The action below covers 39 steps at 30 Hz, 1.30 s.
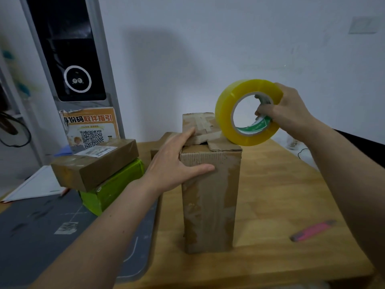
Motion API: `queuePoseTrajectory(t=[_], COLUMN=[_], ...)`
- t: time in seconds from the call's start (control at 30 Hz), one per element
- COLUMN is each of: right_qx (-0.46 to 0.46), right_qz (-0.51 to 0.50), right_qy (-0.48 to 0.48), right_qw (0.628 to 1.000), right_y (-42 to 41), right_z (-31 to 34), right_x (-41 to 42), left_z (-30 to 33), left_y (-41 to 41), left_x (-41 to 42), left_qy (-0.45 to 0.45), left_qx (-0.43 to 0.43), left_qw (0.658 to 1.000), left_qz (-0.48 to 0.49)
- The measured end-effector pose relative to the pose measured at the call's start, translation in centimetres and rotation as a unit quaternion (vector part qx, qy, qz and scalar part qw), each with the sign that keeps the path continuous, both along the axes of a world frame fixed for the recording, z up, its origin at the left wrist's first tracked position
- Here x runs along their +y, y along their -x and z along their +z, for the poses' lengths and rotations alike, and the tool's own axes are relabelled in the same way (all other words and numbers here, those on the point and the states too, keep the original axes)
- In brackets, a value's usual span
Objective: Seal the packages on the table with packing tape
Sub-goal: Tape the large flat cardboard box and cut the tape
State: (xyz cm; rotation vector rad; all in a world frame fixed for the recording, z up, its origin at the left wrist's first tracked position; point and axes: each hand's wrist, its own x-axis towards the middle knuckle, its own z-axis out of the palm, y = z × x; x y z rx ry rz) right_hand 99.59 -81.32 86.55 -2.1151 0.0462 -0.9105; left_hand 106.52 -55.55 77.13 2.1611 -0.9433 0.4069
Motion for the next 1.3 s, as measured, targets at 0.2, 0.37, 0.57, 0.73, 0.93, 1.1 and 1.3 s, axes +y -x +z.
queuePoseTrajectory(t=[0.2, 0.37, 0.57, 0.73, 0.93, 1.1, 1.3], right_qx=[-0.012, -0.010, -0.102, -0.007, -0.059, -0.026, -0.030], right_qz=[0.005, -0.004, 0.045, 0.092, 0.030, 0.011, 0.012], right_qy=[-0.003, 0.038, -0.346, -0.485, -0.359, -0.345, -0.328], right_qw=[1.000, 0.999, 0.932, 0.870, 0.931, 0.938, 0.944], right_y=[0.4, 0.1, 0.0, -0.4, 0.2, 0.1, 0.0], right_z=[-0.3, 0.3, -2.7, -4.8, -2.4, -3.7, -4.3], right_x=[0.1, 0.9, 2.3, 3.8, 2.1, 1.2, 0.3], left_z=[-0.2, -0.1, -0.1, -0.2, 0.1, 0.2, 0.3], left_y=[0.5, 0.6, 0.3, 0.2, 0.3, 0.3, 0.4], left_x=[-0.2, -0.1, 0.2, 0.4, 0.4, 0.3, 0.5], left_qy=[0.026, 0.042, 0.037, 0.044, 0.026, 0.015, 0.012], left_qx=[-0.005, -0.019, -0.016, -0.006, -0.007, 0.000, -0.001], left_qw=[1.000, 0.999, 0.999, 0.999, 0.999, 1.000, 1.000], left_qz=[-0.017, -0.018, -0.021, -0.020, -0.022, -0.021, -0.018])
